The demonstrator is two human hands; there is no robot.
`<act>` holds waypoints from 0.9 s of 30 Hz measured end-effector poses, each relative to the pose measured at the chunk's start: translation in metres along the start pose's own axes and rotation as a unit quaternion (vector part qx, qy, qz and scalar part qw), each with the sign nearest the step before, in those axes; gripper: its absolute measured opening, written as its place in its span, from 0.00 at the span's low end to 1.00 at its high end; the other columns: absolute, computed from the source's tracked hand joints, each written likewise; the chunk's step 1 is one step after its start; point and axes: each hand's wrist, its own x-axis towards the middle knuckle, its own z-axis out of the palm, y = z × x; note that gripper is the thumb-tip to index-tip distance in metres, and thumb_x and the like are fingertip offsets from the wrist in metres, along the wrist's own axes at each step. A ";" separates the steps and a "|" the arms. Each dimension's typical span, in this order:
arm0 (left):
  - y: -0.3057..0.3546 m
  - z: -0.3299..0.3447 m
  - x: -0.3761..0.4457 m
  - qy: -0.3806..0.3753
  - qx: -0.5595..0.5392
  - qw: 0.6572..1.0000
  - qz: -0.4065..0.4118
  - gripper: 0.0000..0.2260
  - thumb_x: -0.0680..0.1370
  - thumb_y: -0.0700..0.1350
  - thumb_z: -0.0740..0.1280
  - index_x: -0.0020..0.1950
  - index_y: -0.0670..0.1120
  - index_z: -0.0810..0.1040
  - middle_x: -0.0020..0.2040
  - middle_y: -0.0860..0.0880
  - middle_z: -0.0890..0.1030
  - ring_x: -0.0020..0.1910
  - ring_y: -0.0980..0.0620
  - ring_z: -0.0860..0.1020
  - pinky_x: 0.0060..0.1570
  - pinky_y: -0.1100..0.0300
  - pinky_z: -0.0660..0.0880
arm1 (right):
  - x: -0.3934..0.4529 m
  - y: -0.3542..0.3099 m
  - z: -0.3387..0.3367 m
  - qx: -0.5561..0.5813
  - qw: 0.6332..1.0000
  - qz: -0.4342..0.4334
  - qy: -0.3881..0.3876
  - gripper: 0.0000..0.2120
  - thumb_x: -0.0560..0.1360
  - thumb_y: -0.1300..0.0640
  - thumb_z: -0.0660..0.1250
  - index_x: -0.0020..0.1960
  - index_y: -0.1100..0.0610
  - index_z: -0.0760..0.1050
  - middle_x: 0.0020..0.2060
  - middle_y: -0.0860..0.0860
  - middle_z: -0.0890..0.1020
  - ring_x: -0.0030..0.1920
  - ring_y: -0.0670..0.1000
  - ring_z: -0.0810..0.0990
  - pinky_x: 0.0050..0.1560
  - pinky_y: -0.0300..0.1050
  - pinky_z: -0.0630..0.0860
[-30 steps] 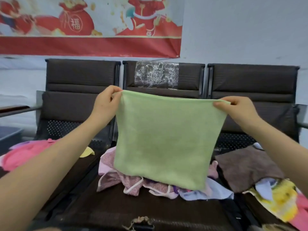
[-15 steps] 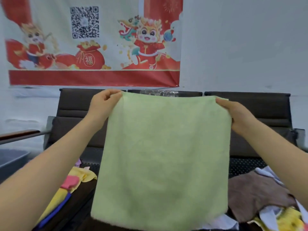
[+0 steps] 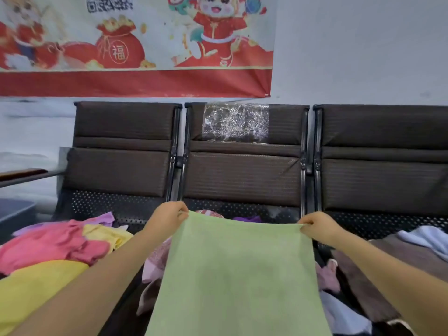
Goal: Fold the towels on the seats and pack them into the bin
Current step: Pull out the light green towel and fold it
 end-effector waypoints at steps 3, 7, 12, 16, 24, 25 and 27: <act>-0.012 0.028 0.019 0.011 0.011 1.000 -0.023 0.14 0.80 0.42 0.63 0.65 0.43 0.75 0.59 0.44 0.80 0.57 0.44 0.77 0.51 0.55 0.70 | 0.025 0.001 0.016 0.017 0.999 0.012 0.041 0.10 0.75 0.65 0.65 0.45 0.58 0.85 0.38 0.49 0.82 0.43 0.49 0.79 0.43 0.39 0.70; -0.018 0.047 0.044 0.042 0.022 0.997 -0.053 0.09 0.80 0.43 0.62 0.53 0.41 0.79 0.48 0.43 0.81 0.47 0.44 0.77 0.40 0.56 0.66 | 0.054 0.004 0.037 0.034 0.993 0.040 0.109 0.13 0.74 0.68 0.62 0.49 0.60 0.84 0.44 0.54 0.84 0.47 0.54 0.81 0.46 0.44 0.75; -0.032 0.082 0.045 -0.011 0.047 0.990 -0.131 0.13 0.81 0.52 0.60 0.48 0.44 0.78 0.39 0.46 0.78 0.39 0.45 0.76 0.37 0.54 0.74 | 0.072 0.022 0.082 -0.041 0.991 0.125 0.027 0.19 0.75 0.62 0.62 0.65 0.61 0.74 0.61 0.61 0.77 0.61 0.61 0.76 0.60 0.49 0.73; -0.036 0.087 0.030 -0.070 0.106 0.986 -0.107 0.20 0.81 0.55 0.58 0.68 0.45 0.70 0.61 0.42 0.73 0.57 0.41 0.75 0.52 0.48 0.76 | 0.060 0.027 0.098 -0.048 0.993 0.103 0.021 0.24 0.75 0.59 0.63 0.71 0.57 0.68 0.66 0.61 0.72 0.64 0.61 0.72 0.64 0.49 0.70; 0.022 0.042 -0.026 -0.083 0.029 0.996 -0.014 0.14 0.80 0.51 0.60 0.61 0.47 0.76 0.52 0.46 0.80 0.48 0.46 0.78 0.44 0.54 0.75 | -0.016 -0.022 0.072 -0.007 0.997 -0.048 0.058 0.10 0.76 0.57 0.64 0.55 0.53 0.80 0.52 0.52 0.81 0.51 0.53 0.79 0.48 0.43 0.71; 0.033 0.041 -0.040 -0.089 0.022 0.996 0.010 0.11 0.79 0.51 0.61 0.55 0.48 0.79 0.50 0.48 0.81 0.48 0.47 0.78 0.46 0.54 0.75 | -0.029 -0.031 0.071 0.007 0.996 -0.070 0.047 0.08 0.77 0.57 0.64 0.52 0.54 0.81 0.48 0.50 0.82 0.48 0.51 0.79 0.46 0.41 0.70; 0.054 0.043 -0.074 -0.130 0.021 0.989 0.060 0.10 0.79 0.52 0.62 0.45 0.48 0.79 0.46 0.51 0.81 0.47 0.50 0.78 0.46 0.55 0.74 | -0.063 -0.043 0.071 0.030 0.993 -0.111 -0.012 0.07 0.77 0.55 0.66 0.47 0.56 0.82 0.42 0.48 0.82 0.43 0.47 0.77 0.42 0.37 0.70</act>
